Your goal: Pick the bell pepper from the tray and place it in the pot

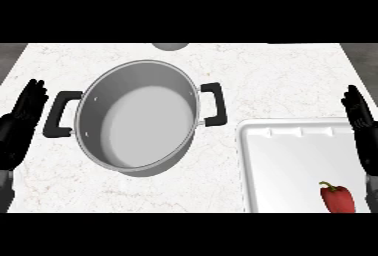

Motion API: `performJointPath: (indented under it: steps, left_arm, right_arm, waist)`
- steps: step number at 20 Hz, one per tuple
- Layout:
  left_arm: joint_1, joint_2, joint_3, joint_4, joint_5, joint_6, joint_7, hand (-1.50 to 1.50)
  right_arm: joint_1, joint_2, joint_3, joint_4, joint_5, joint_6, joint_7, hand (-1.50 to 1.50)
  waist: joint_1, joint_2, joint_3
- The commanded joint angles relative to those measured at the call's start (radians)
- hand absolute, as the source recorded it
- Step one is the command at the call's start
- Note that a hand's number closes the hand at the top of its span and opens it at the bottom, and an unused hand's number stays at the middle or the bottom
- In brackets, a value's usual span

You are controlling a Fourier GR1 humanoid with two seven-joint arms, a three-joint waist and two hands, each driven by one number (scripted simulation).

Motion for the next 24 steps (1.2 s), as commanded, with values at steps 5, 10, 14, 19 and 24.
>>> performJointPath:
  steps: [5,10,14,19,24]
  left_arm:
    - [-0.013,-0.116,-0.053,-0.044,0.033,0.042,0.068,0.00]
    - [0.006,-0.198,-0.087,-0.070,0.051,0.113,0.150,0.00]
    - [0.003,-0.192,-0.093,-0.133,0.036,0.149,0.199,0.00]
    - [0.009,-0.229,-0.133,-0.150,0.001,0.184,0.216,0.00]
    - [0.056,-0.219,-0.143,-0.235,-0.020,0.210,0.250,0.00]
  right_arm:
    - [0.016,0.022,0.240,-0.173,-0.210,0.509,-0.069,-1.50]
    - [0.110,-0.123,0.065,-0.246,0.030,0.339,-0.483,-1.50]
    - [0.227,-0.231,-0.027,-0.241,0.014,0.483,-0.807,-1.50]
    - [0.370,-0.411,-0.200,-0.184,0.127,0.465,-0.945,-1.50]
    - [0.482,-0.592,-0.392,-0.207,0.123,0.514,-0.951,-1.50]
  waist:
    - [0.034,-0.005,-0.001]
    - [-0.056,-0.015,0.002]
    - [-0.044,-0.014,0.001]
    - [-0.045,-0.008,-0.004]
    - [-0.027,-0.011,-0.005]
